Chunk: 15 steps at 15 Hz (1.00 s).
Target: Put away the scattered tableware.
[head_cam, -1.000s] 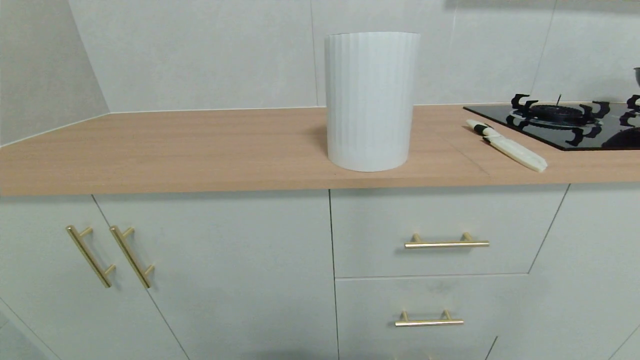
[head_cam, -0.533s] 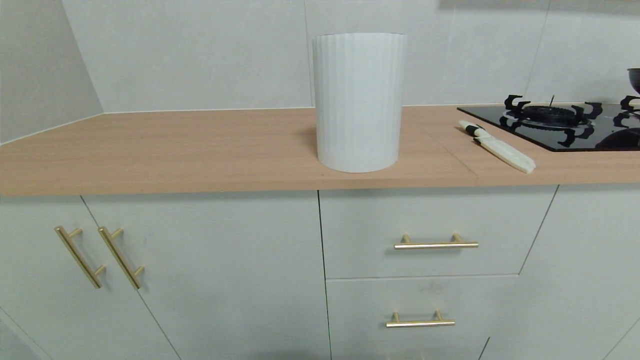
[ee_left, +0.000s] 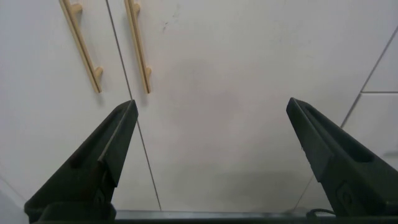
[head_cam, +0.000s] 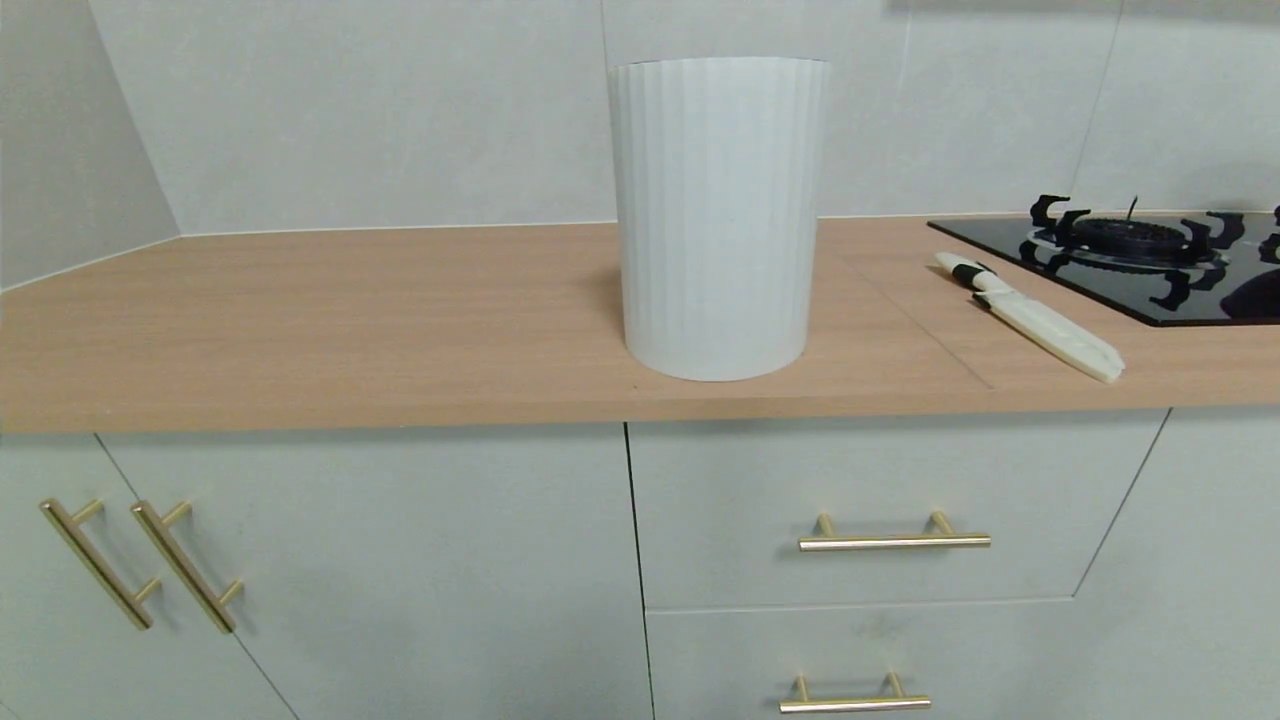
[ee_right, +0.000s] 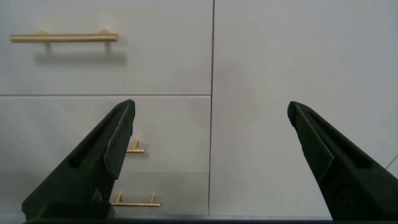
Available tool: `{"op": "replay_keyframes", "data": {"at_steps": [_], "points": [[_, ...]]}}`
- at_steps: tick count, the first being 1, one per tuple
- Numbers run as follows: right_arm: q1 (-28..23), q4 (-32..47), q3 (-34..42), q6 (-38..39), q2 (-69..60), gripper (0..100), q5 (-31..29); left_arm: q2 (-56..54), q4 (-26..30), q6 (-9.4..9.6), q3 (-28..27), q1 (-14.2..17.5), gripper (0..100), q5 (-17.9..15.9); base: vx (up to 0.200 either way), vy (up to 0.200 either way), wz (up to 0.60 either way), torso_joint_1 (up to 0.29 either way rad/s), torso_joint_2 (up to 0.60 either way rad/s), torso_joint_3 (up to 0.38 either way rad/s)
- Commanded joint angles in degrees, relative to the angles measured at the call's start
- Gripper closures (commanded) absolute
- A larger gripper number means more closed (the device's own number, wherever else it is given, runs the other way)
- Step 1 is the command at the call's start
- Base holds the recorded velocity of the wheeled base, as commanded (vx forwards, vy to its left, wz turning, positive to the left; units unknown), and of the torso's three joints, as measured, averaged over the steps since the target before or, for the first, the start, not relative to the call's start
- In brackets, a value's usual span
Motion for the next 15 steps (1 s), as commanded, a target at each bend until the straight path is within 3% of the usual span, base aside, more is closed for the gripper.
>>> {"op": "replay_keyframes", "data": {"at_steps": [1,10,15], "points": [[0.0,0.0,0.0,0.0,0.1,0,0.0,0.0,0.0,-0.02,0.0,0.1,0,-0.1,0.000,0.000,0.00,0.000,0.00,0.000],[0.0,0.0,0.0,-0.1,0.1,0,0.1,0.0,0.0,0.07,0.0,0.1,0,-0.1,0.000,0.000,0.00,0.000,0.00,0.000],[0.0,0.0,0.0,-0.1,0.1,0,0.1,0.0,0.0,-0.02,0.0,0.1,0,0.0,0.000,0.000,0.00,0.092,-0.30,-0.261]]}}
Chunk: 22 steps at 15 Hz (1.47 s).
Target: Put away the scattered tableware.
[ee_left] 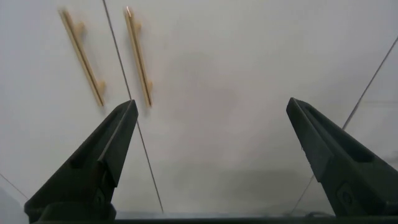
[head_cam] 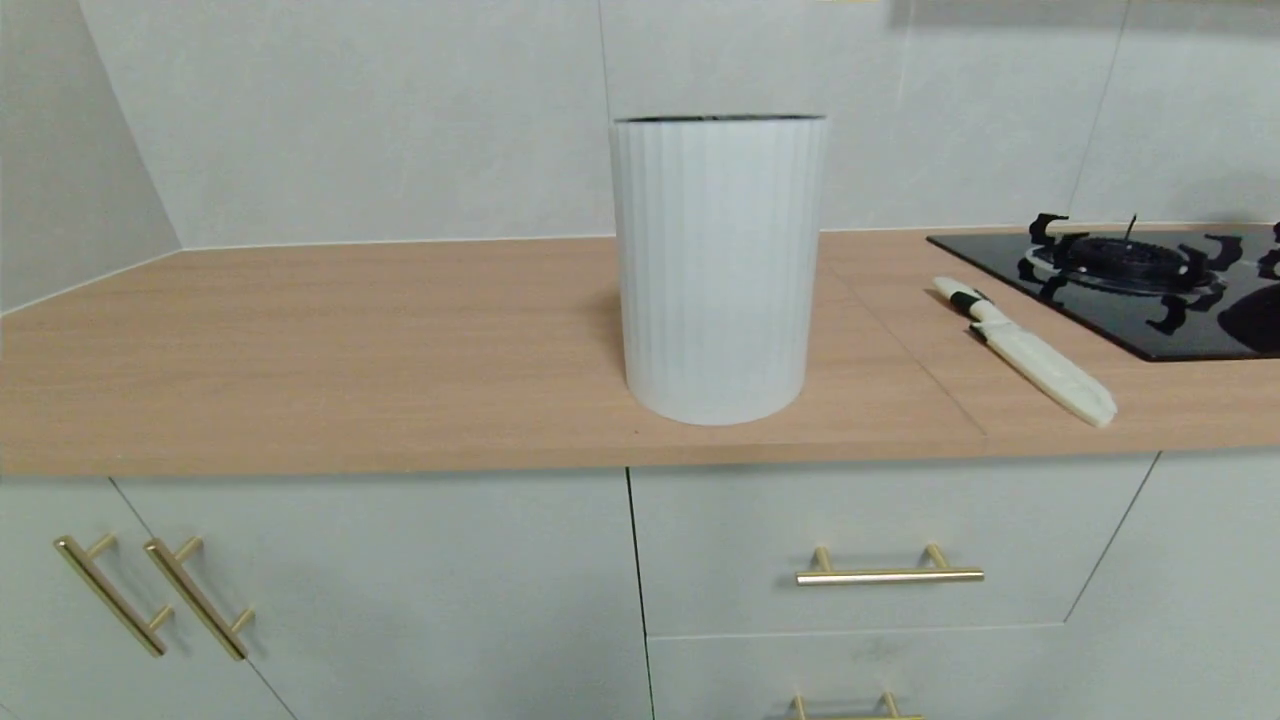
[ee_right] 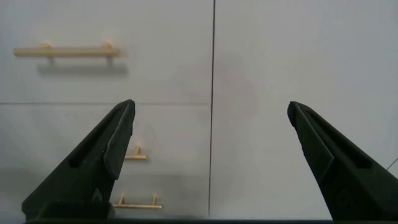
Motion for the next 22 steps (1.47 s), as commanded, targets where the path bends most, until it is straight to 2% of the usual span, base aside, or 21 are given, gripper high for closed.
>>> {"op": "replay_keyframes", "data": {"at_steps": [1,10,22], "points": [[0.0,0.0,0.0,0.0,0.1,0,0.0,0.0,0.0,-0.04,0.0,0.0,0,0.0,0.000,0.000,0.00,0.110,-0.54,-0.315],[0.0,0.0,0.0,0.0,0.1,0,0.0,0.0,0.0,0.04,0.0,0.0,0,0.0,0.000,0.000,0.00,0.170,-0.48,-0.298],[0.0,0.0,0.0,0.0,0.1,0,0.0,0.0,0.0,-0.04,0.0,0.0,0,0.0,0.000,0.000,0.00,0.225,-0.52,-0.294]]}}
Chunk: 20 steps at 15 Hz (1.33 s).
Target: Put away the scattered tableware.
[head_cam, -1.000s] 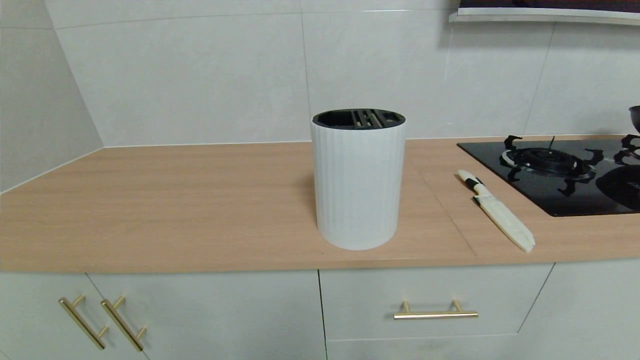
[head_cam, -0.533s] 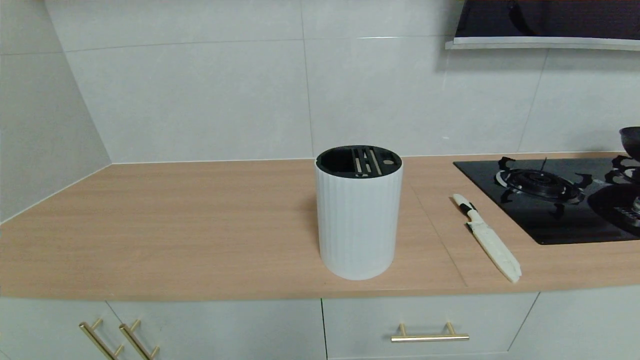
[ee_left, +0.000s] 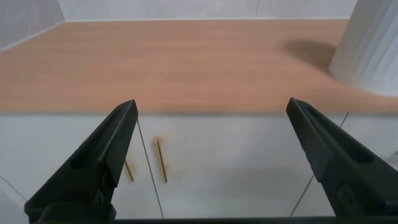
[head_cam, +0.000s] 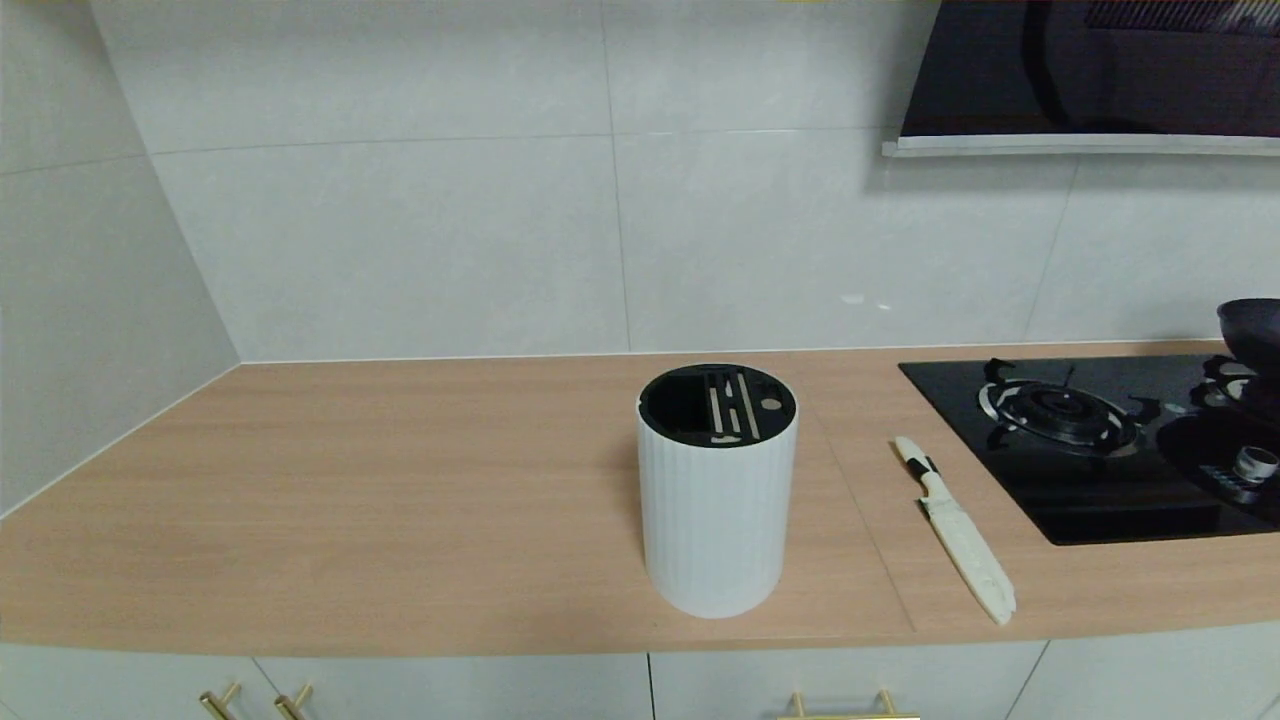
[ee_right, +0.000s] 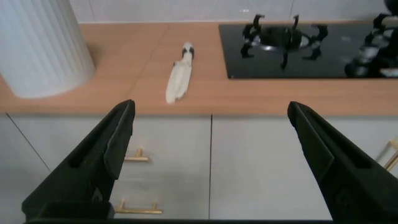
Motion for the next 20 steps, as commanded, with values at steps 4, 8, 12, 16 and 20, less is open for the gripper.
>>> {"op": "replay_keyframes", "data": {"at_steps": [4,8,12,16,20], "points": [[0.0,0.0,0.0,0.0,0.1,0,0.0,0.0,0.0,-0.04,0.0,0.0,0,0.0,0.000,0.000,0.00,0.268,-0.57,-0.305],[0.0,0.0,0.0,0.0,0.1,0,0.0,0.0,0.0,0.04,0.0,0.0,0,0.0,0.000,0.000,0.00,0.261,-0.55,-0.295],[0.0,0.0,0.0,0.1,0.1,0,-0.1,0.0,0.0,0.04,0.0,0.0,0,0.0,0.000,0.000,0.00,0.129,-0.26,-0.132],[0.0,0.1,0.0,0.0,0.1,0,0.0,0.0,0.0,-0.04,0.0,0.0,0,0.1,0.000,0.000,0.00,0.000,0.00,0.000],[0.0,0.1,0.0,0.1,0.1,0,0.0,0.0,0.0,-0.04,0.0,0.0,0,0.0,0.000,0.000,0.00,0.000,0.00,0.000]]}}
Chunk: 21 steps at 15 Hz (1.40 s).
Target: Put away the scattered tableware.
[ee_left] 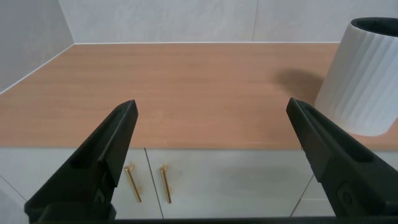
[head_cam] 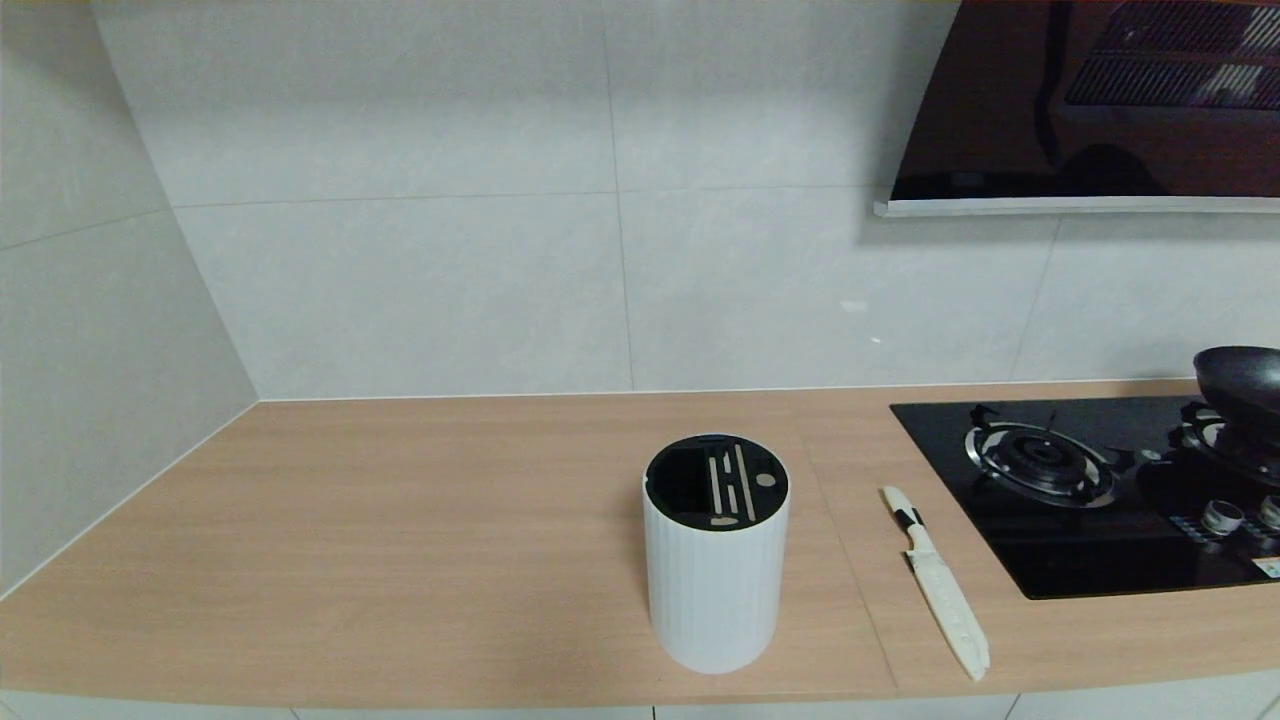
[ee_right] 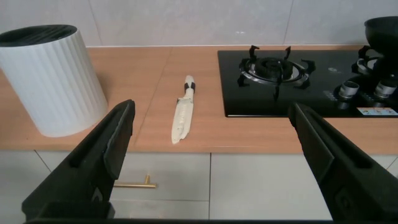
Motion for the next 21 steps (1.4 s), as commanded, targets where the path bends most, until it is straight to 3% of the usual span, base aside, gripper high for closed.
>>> {"op": "replay_keyframes", "data": {"at_steps": [1,4,6,8,14,18,21], "points": [[0.0,-0.1,0.0,0.0,0.1,0,0.0,0.0,0.0,-0.04,0.0,0.0,0,0.0,0.000,0.000,0.00,0.000,0.00,0.000],[0.0,-0.9,-0.4,-0.1,0.1,0,-0.5,0.0,0.0,-0.04,0.0,0.0,0,0.0,0.000,0.000,0.00,0.000,0.00,0.000],[0.0,-1.5,-7.4,4.6,0.5,0,0.8,0.0,0.0,-0.04,0.0,0.0,0,0.0,0.000,0.000,0.00,0.000,0.00,0.000],[0.3,2.6,-9.0,4.3,5.0,0,6.1,0.0,0.0,-0.04,0.0,0.0,0,0.1,0.000,0.000,0.00,0.000,0.00,0.000],[1.0,2.6,-16.4,1.5,37.7,0,8.5,0.0,0.0,-0.04,0.0,0.0,0,0.0,0.000,0.000,0.00,0.000,0.00,0.000],[4.9,1.6,-24.5,1.7,57.3,0,8.1,0.0,0.0,-0.04,0.0,0.0,0,0.1,0.000,0.000,0.00,0.000,0.00,0.000],[8.2,-9.7,-26.7,1.8,75.3,0,7.7,0.0,0.0,0.04,0.0,0.0,0,0.0,0.000,0.000,0.00,0.000,0.00,0.000]]}}
